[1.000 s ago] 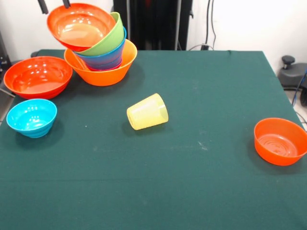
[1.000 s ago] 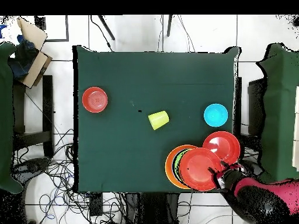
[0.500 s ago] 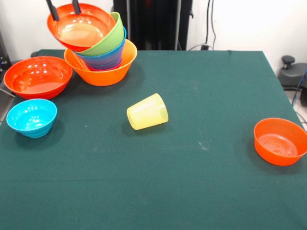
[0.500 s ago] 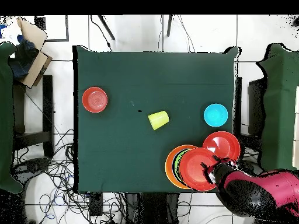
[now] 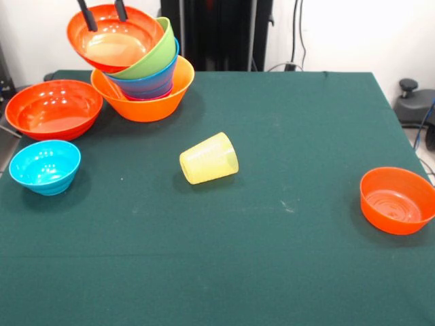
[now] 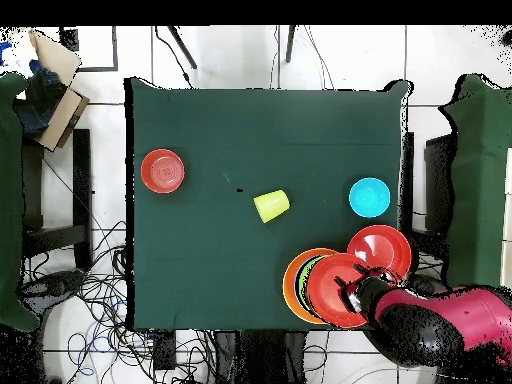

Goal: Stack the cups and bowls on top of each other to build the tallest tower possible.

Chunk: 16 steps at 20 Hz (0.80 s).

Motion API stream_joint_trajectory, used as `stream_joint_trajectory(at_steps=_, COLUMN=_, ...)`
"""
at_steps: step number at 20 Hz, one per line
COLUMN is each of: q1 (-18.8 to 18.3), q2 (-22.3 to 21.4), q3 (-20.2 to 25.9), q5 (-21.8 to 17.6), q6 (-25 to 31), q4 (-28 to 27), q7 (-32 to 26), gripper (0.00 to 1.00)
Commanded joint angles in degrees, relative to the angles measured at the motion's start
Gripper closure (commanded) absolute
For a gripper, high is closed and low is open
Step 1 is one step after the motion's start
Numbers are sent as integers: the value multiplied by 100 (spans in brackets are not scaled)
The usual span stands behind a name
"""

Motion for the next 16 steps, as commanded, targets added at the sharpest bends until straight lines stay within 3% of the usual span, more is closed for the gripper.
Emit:
stream_joint_trajectory(at_steps=1, q1=-426, q2=-602, q3=822, q5=867, q6=119, q4=653, q7=-774, gripper=0)
stream_joint_trajectory(at_steps=2, q1=-769, q2=-900, q3=1562, q5=1382, q6=295, q4=769, q7=-733, gripper=0)
stream_joint_trajectory(at_steps=3, q1=-928, q2=-1035, q3=1985, q5=1647, q6=415, q4=799, q7=-645, gripper=0)
stream_joint_trajectory(at_steps=4, q1=-1217, q2=-1207, q3=2721, q5=2053, q6=686, q4=786, q7=-501, gripper=0)
stream_joint_trajectory(at_steps=6, q1=-1505, q2=-1361, q3=3510, q5=2454, q6=1108, q4=673, q7=-235, gripper=0)
stream_joint_trajectory(at_steps=9, q1=-1638, q2=-1473, q3=4120, q5=2726, q6=1521, q4=461, q7=89, gripper=0)
stream_joint_trajectory(at_steps=13, q1=-1179, q2=-1660, q3=4055, q5=2788, q6=1426, q4=249, q7=402, gripper=0)
stream_joint_trajectory(at_steps=16, q1=-472, q2=-1850, q3=3493, q5=2613, q6=942, q4=121, q7=525, gripper=0)
